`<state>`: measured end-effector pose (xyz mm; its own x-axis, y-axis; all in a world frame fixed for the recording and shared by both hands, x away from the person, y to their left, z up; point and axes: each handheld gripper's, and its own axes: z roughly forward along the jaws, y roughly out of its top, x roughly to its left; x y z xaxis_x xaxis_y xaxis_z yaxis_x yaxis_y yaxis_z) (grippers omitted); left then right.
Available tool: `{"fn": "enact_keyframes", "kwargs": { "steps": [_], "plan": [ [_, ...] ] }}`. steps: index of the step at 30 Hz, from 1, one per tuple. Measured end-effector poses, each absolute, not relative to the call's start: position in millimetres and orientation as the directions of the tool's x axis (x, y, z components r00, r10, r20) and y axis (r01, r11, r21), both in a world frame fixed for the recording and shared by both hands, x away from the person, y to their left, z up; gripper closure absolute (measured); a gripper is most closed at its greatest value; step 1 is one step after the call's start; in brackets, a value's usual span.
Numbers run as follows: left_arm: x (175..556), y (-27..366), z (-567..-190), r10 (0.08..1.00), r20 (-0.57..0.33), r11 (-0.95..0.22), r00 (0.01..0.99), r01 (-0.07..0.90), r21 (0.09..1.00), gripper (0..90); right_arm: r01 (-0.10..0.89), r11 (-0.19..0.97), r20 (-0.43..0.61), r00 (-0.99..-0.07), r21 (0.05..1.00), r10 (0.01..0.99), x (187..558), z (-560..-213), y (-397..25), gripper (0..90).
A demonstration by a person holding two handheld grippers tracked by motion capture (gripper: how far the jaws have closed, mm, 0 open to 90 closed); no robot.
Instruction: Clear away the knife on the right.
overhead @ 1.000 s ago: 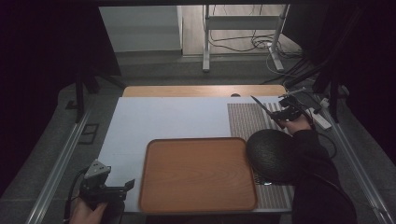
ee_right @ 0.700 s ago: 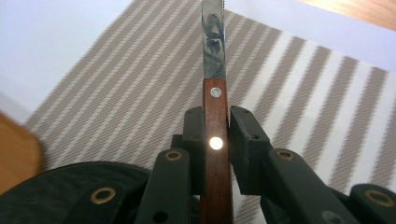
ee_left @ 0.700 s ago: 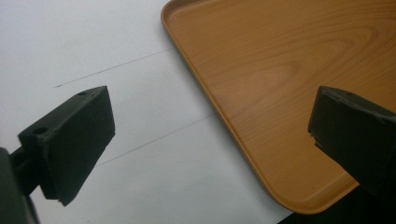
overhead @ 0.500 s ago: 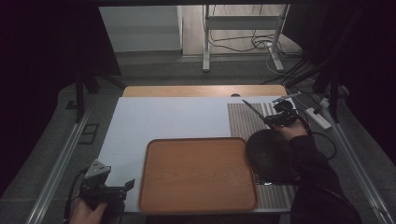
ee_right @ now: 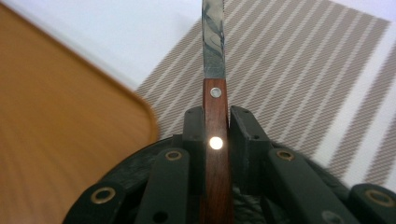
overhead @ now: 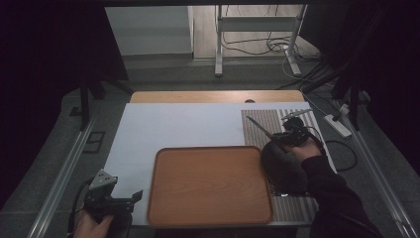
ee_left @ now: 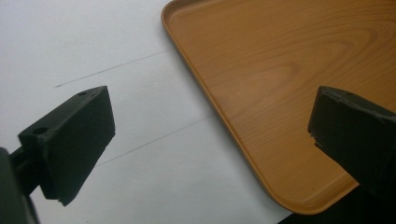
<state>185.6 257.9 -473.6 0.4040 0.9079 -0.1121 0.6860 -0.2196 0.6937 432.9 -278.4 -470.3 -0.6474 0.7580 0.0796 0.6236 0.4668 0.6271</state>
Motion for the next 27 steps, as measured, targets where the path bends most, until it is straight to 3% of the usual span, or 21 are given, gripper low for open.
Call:
{"fn": "enact_keyframes", "kwargs": {
  "steps": [27],
  "plan": [
    [186,257,-474,0.908,-0.109,-0.224,0.404,0.688,0.691,1.5,0.505,0.632,0.074,-0.811,0.587,0.580,331,-478,-214,76.9]
  ]
}}
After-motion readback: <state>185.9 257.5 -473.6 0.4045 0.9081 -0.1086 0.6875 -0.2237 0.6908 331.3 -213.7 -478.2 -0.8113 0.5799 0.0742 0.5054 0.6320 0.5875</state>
